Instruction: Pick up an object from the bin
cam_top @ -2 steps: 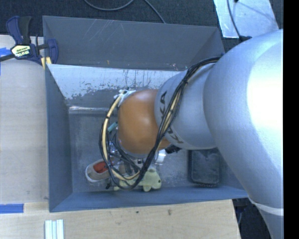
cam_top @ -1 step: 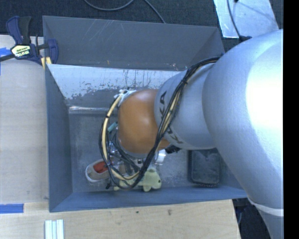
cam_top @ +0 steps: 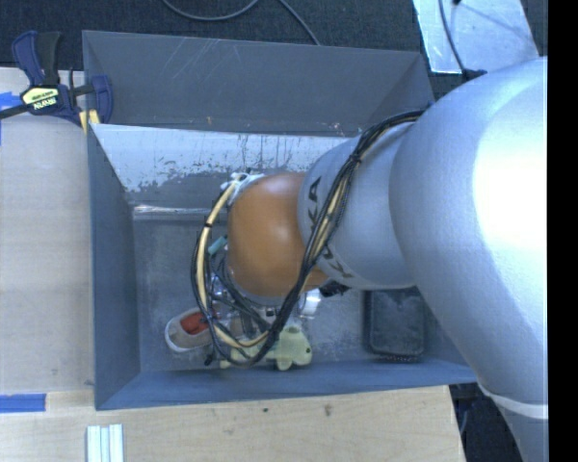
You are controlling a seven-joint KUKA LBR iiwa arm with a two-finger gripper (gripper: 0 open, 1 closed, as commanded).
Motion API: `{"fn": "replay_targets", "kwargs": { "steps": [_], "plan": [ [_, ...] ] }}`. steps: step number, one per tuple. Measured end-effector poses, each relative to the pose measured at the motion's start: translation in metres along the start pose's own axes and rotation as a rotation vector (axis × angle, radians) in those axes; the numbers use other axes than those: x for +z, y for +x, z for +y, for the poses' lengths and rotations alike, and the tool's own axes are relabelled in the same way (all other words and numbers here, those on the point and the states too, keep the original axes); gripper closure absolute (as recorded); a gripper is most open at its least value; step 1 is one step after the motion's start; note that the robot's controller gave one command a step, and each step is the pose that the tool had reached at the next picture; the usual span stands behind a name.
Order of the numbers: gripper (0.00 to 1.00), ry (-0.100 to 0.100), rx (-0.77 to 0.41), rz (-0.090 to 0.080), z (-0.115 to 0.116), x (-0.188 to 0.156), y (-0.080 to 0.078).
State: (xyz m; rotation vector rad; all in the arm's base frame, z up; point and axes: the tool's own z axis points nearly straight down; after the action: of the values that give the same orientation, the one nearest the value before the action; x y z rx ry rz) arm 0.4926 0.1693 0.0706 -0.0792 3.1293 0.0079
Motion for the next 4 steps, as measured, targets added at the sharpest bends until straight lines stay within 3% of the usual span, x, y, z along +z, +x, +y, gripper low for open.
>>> {"fn": "replay_targets", "kwargs": {
  "steps": [4],
  "plan": [
    [1.0, 0.0, 0.0, 0.0, 0.0, 0.0, 0.0]
  ]
}}
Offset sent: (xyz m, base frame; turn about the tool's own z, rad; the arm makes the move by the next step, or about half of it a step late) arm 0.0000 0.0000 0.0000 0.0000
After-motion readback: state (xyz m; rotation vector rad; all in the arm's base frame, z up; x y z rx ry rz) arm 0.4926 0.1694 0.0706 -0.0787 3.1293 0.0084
